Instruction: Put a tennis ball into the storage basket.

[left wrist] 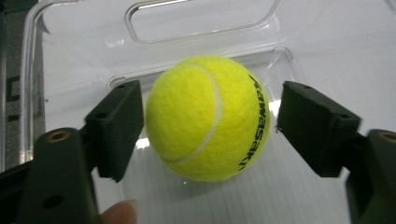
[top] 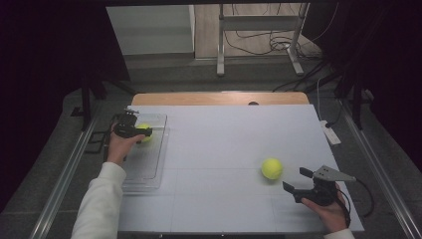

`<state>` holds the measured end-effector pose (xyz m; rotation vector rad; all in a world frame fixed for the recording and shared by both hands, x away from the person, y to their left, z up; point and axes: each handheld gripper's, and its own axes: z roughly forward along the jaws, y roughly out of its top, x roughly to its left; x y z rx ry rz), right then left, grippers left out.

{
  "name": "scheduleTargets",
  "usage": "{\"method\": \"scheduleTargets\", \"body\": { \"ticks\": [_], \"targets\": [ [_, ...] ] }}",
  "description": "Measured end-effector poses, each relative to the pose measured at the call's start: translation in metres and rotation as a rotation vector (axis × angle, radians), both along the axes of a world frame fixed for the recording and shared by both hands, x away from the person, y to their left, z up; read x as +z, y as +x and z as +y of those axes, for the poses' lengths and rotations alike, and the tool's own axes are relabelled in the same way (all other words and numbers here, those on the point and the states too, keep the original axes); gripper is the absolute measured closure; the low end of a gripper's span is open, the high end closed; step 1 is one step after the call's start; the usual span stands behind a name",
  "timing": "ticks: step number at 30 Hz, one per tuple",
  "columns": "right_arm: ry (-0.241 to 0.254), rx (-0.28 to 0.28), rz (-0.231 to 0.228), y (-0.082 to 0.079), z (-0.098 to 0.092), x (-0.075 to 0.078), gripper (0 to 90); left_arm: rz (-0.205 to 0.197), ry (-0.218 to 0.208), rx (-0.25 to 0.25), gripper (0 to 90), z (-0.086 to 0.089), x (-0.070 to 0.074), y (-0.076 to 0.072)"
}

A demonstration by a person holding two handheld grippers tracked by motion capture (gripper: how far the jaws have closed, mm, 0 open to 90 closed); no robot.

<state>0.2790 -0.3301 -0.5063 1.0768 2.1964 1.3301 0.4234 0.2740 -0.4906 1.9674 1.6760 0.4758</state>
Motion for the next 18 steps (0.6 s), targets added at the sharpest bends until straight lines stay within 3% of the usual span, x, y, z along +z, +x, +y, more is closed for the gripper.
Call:
{"method": "scheduleTargets", "body": {
  "ticks": [6, 12, 18],
  "targets": [
    [-0.001, 0.0, -0.001, 0.0, 0.0, 0.0, 11.2, -0.071, -0.022, 0.003, 17.4, 0.001, 0.01, -0.007],
    [-0.001, -0.003, 0.002, 0.0, -0.001, 0.0, 11.2, -0.146, -0.072, -0.014, 17.2, 0.0, 0.023, -0.024],
    [0.001, -0.002, 0.0, -0.001, -0.001, 0.0, 11.1, -0.186, -0.117, -0.043, 17.4, -0.005, 0.027, -0.038]
  ]
}}
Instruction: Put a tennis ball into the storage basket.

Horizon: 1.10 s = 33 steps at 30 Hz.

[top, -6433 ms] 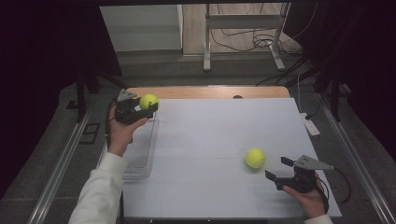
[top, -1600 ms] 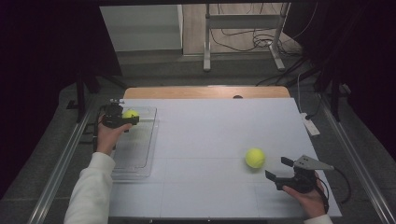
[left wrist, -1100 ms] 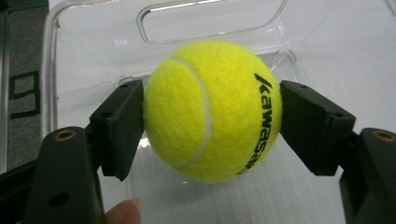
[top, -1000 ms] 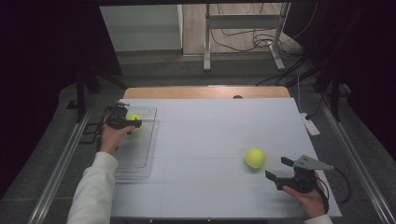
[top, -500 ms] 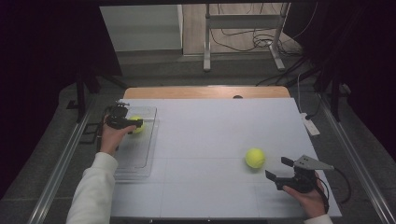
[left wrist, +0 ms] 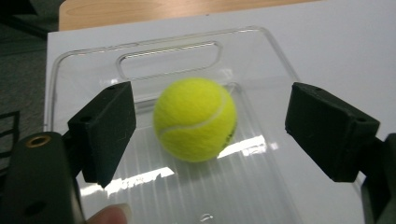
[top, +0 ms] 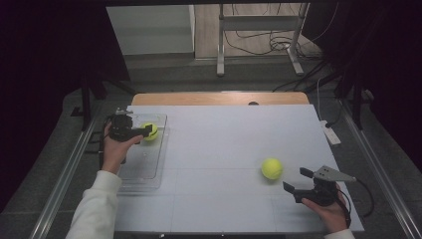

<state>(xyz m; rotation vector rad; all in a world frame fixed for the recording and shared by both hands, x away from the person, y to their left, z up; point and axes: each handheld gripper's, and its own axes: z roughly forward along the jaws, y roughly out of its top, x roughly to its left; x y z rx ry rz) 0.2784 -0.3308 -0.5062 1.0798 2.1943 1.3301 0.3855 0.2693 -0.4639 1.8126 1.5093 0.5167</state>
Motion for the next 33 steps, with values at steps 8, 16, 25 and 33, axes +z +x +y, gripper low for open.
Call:
{"method": "scheduleTargets", "body": {
  "ticks": [8, 16, 25, 33],
  "targets": [
    [-0.001, -0.002, 0.001, 0.0, 0.0, 0.0, 11.1, -0.048, -0.047, -0.045, 17.5, -0.008, 0.004, -0.016],
    [0.001, -0.003, 0.001, -0.001, -0.001, 0.0, 11.2, -0.083, -0.074, -0.095, 17.6, -0.014, 0.007, -0.032],
    [-0.003, -0.004, 0.003, 0.0, -0.001, 0.0, 11.1, -0.088, -0.106, -0.168, 18.0, -0.021, 0.008, -0.041],
    [-0.003, -0.004, 0.002, 0.0, -0.001, 0.0, 11.2, -0.114, -0.118, -0.225, 18.2, -0.03, 0.01, -0.052]
  ]
}}
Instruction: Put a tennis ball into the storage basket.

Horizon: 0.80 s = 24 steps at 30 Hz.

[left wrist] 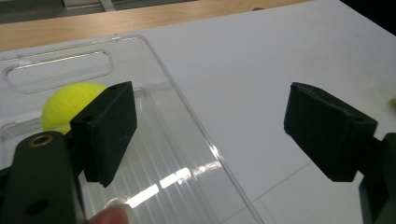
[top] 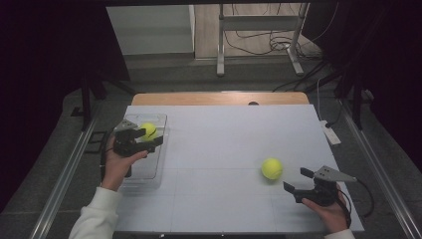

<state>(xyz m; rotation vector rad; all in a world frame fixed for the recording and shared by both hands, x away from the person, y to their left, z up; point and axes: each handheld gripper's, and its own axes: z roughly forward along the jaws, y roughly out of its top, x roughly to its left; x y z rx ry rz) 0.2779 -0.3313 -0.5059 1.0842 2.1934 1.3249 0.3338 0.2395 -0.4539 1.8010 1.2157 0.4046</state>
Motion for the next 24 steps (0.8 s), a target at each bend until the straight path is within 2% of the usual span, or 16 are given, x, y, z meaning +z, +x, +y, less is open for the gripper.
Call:
{"method": "scheduleTargets", "body": {
  "ticks": [7, 16, 24],
  "targets": [
    [0.001, 0.0, 0.001, 0.0, 0.0, 0.0, 11.2, -0.01, -0.018, -0.031, 18.3, -0.005, 0.003, -0.005],
    [0.001, 0.002, 0.001, 0.001, 0.0, -0.001, 11.2, -0.015, -0.022, -0.072, 18.5, -0.013, 0.003, -0.01],
    [0.0, 0.003, -0.001, 0.001, 0.0, -0.001, 11.2, -0.019, -0.016, -0.113, 18.5, -0.026, 0.004, -0.014]
  ]
}}
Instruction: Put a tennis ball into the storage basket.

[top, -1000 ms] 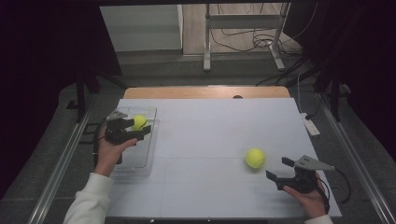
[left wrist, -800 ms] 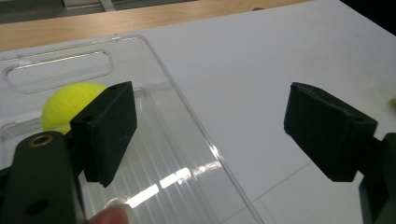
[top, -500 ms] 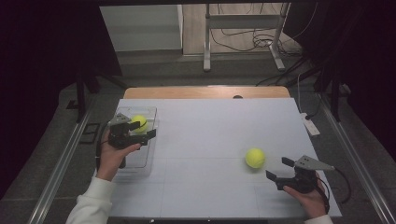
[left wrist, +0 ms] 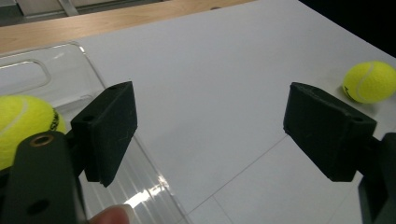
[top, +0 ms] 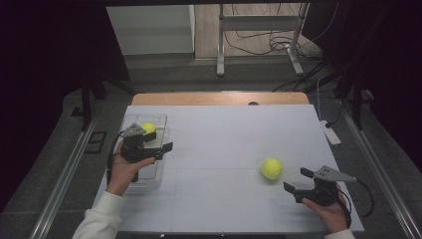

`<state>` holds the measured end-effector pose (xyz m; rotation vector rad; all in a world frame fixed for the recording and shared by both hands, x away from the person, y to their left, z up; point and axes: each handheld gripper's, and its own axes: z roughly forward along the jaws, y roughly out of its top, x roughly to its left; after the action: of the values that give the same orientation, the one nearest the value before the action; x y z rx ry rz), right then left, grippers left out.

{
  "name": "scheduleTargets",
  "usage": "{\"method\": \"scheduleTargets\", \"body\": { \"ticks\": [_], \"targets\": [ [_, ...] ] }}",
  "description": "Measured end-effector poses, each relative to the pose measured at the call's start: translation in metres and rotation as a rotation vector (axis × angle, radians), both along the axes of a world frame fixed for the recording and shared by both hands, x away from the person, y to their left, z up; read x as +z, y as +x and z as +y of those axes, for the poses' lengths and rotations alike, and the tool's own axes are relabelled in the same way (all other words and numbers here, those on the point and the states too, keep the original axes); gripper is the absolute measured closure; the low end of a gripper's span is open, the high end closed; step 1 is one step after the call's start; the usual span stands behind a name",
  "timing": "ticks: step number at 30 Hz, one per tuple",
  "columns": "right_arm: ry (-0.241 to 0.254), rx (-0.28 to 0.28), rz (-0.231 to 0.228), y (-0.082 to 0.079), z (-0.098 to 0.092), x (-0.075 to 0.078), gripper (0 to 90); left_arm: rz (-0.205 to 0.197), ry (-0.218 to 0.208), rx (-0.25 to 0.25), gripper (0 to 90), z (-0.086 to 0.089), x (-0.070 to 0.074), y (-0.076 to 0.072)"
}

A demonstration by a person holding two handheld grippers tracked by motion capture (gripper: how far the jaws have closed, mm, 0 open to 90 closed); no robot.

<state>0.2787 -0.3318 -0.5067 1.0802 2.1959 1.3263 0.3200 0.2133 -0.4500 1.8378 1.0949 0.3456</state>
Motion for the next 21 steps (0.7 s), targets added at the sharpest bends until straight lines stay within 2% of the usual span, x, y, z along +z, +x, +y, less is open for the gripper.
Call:
{"method": "scheduleTargets", "body": {
  "ticks": [8, 21],
  "targets": [
    [0.0, 0.003, 0.002, 0.001, 0.0, -0.001, 11.2, -0.018, 0.007, -0.038, 18.5, -0.016, 0.004, -0.006],
    [0.0, 0.003, 0.003, 0.001, 0.001, -0.001, 11.2, -0.01, 0.017, -0.07, 18.4, -0.03, 0.002, -0.008]
  ]
}}
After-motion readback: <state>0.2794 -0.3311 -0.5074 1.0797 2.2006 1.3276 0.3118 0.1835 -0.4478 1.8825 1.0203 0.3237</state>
